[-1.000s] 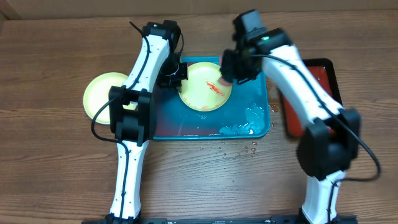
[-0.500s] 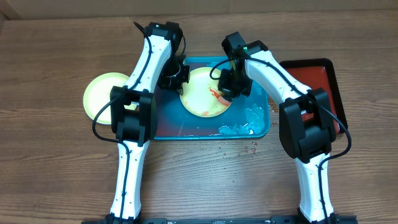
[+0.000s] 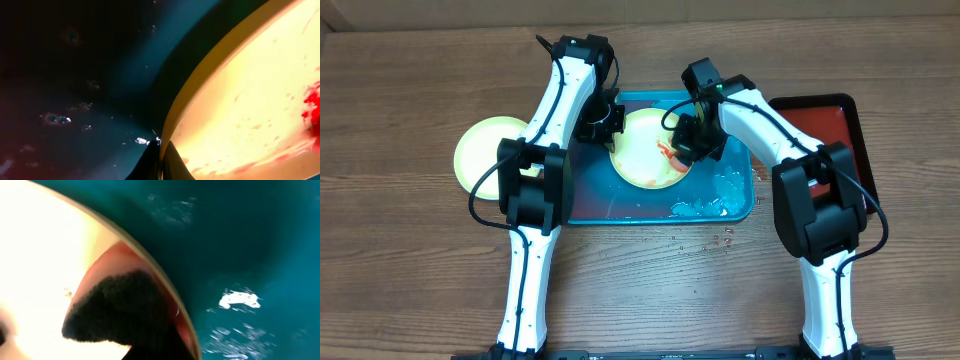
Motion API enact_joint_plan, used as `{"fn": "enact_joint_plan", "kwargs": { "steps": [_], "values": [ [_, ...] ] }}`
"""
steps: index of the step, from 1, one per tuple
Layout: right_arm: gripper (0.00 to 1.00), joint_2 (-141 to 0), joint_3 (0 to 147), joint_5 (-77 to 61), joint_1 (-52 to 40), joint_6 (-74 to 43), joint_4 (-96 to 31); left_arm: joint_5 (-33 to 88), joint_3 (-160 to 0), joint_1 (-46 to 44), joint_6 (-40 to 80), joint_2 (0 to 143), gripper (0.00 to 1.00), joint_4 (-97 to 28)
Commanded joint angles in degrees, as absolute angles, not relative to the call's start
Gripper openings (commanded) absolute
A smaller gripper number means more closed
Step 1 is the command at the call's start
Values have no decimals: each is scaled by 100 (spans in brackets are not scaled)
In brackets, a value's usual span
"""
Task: Clean dirty plates on tray and stack at the side
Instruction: 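Scrub the yellow plate again with the sponge while left gripper holds it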
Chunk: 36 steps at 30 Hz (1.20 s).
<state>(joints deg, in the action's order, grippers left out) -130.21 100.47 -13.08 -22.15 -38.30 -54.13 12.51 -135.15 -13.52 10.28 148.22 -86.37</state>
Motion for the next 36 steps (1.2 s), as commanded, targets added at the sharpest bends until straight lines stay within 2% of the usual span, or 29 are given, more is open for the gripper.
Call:
{"fn": "enact_joint_plan", "kwargs": {
  "steps": [1,12,17,22,27,36],
  "values": [
    [4,-13314,9819,-1636,-2425,-4075,-5039,1319,-13548,-1455,917,14879,4,-8646],
    [4,-13996,9821,-3221,-2755,-4156,-4027,1317,-13548,-1516,917,14879,4,-8556],
    [4,-13994,9913,-3647,-2709,-3798,-4084,1317,-13546,-1514,917,14879,4,-8543],
    [4,-13869,10145,-3693,-2499,-3345,-4731,1317,-13548,-1514,917,14879,4,-8538],
    [4,-13522,10388,-2864,-2261,-3098,-5614,1317,-13546,-1514,917,14879,4,-8532],
    [4,-12927,10551,-250,-2169,-3024,-6488,1315,-13548,-1514,917,14879,4,-8521]
  ]
}}
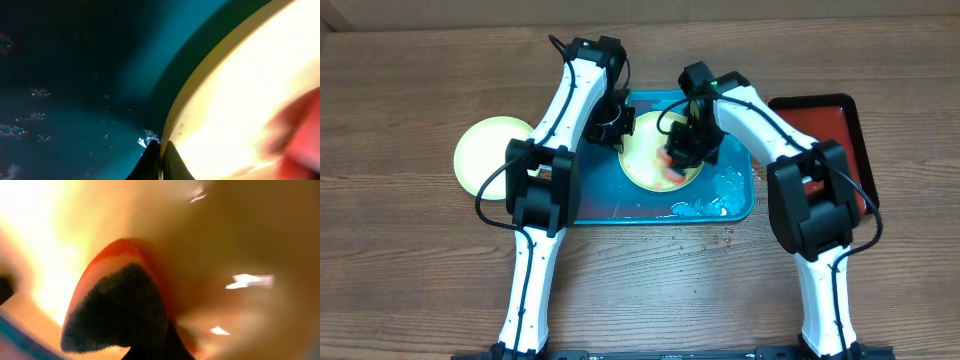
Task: Clean dirty plates on tray and stack at the side
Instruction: 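Scrub the yellow plate again with the sponge while left gripper holds it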
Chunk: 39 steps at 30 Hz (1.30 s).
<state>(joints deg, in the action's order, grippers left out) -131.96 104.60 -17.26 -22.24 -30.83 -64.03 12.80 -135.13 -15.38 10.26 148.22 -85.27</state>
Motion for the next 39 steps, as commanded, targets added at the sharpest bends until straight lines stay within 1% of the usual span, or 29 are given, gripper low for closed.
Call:
{"fn": "enact_joint_plan", "kwargs": {
  "steps": [1,5,9,12,21,25,32,36,39],
  "values": [
    [4,-12927,10551,-82,-2185,-3050,-6517,1317,-13546,-1514,917,14879,4,-8521],
    [4,-12929,10534,639,-2252,-3435,-6705,1315,-13548,-1511,917,14879,4,-8523],
    [4,-12949,10534,593,-2353,-3498,-6589,1317,-13548,-1514,917,14879,4,-8521],
    [4,-13078,10534,165,-2475,-3496,-6416,1315,-13548,-1514,917,14879,4,-8521],
    [4,-14140,10534,-2689,-2611,-3496,-5688,1317,-13548,-1514,917,14879,4,-8508],
    [4,-14407,10534,-3439,-2742,-3492,-5376,1317,-13548,-1514,917,14879,4,-8468],
    [4,-14414,10547,-3548,-3013,-3424,-5304,1317,-13548,-1514,919,14879,4,-8458],
    [4,-14350,10551,-3664,-3009,-3262,-5382,1313,-13548,-1511,919,14879,4,-8458],
    [4,-14145,10551,-3406,-2930,-3146,-5535,1310,-13548,-1503,919,14879,4,-8455]
  ]
}}
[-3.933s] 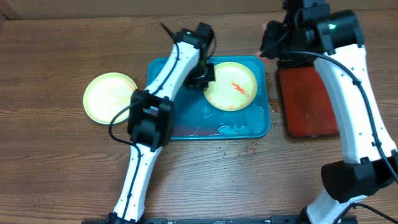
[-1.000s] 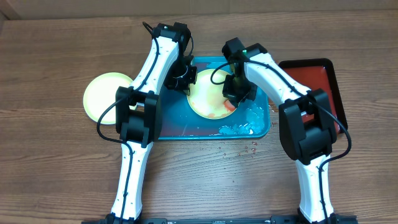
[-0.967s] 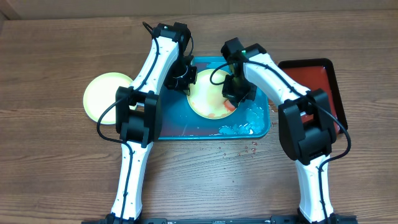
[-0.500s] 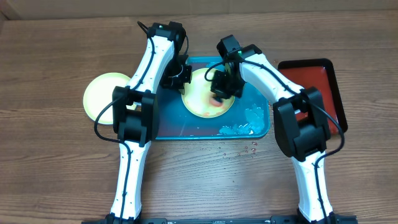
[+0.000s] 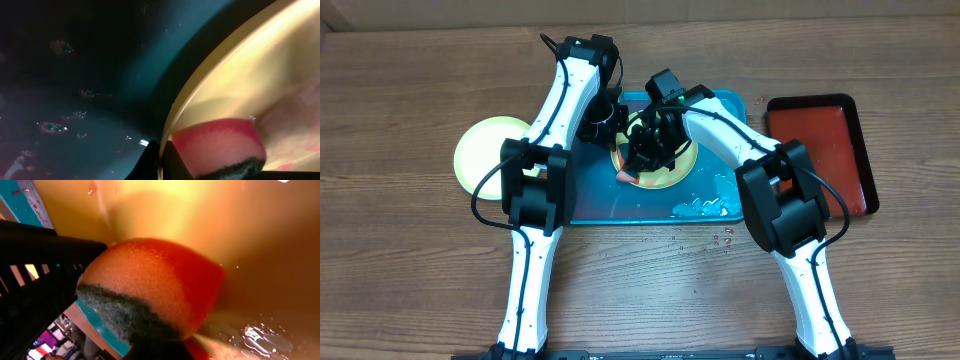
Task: Clean dirty plates on tray and stack at the side
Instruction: 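Scrub the yellow plate again with the sponge while left gripper holds it, then lift the yellow plate with the left gripper and raise the sponge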
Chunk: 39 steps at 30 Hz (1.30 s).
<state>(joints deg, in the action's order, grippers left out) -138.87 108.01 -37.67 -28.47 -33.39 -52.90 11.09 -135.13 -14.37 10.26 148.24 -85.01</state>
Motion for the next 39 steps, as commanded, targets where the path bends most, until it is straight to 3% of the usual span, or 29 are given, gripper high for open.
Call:
{"fn": "enact_joint_plan", "kwargs": {
  "steps": [1,10,22,39],
  "values": [
    [4,-14057,10551,-3214,-2899,-3146,-5612,1310,-13546,-1500,919,14879,4,-8455],
    [4,-13347,10551,-703,-2589,-3148,-6425,1291,-13548,-1492,919,14879,4,-8429],
    [4,-13286,11170,867,-2488,-2860,-7008,1092,-13548,-1485,921,14879,4,-8420],
    [4,-12431,13609,-64,-2338,-2499,-8388,816,-13550,-1415,808,14556,4,-8423]
  ]
}}
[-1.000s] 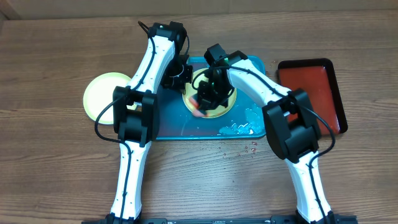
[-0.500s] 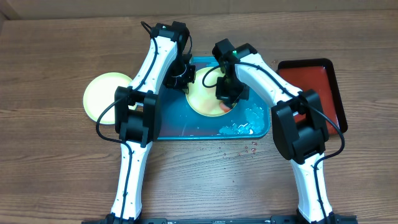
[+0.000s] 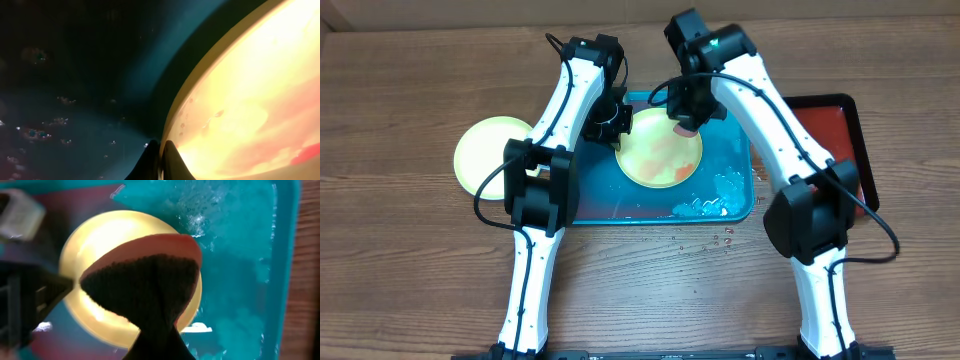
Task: Clean dirty plates on tray and stack at the side
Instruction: 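Lift the yellow plate with the left gripper and raise the sponge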
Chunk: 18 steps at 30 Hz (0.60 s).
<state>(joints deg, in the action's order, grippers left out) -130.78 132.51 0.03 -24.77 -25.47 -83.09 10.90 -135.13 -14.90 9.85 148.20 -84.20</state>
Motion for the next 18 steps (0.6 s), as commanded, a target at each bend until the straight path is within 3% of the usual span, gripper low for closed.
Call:
{"fn": "enact_joint_plan", "kwargs": {
  "steps": [1,18],
  "values": [
    [4,-12300,13646,-102,-2287,-2497,-8460,779,-13550,-1415,810,14457,4,-8418],
    [4,-10501,13679,-169,-926,-2392,-8886,-443,-13550,-1441,810,12398,4,-8409]
  ]
}}
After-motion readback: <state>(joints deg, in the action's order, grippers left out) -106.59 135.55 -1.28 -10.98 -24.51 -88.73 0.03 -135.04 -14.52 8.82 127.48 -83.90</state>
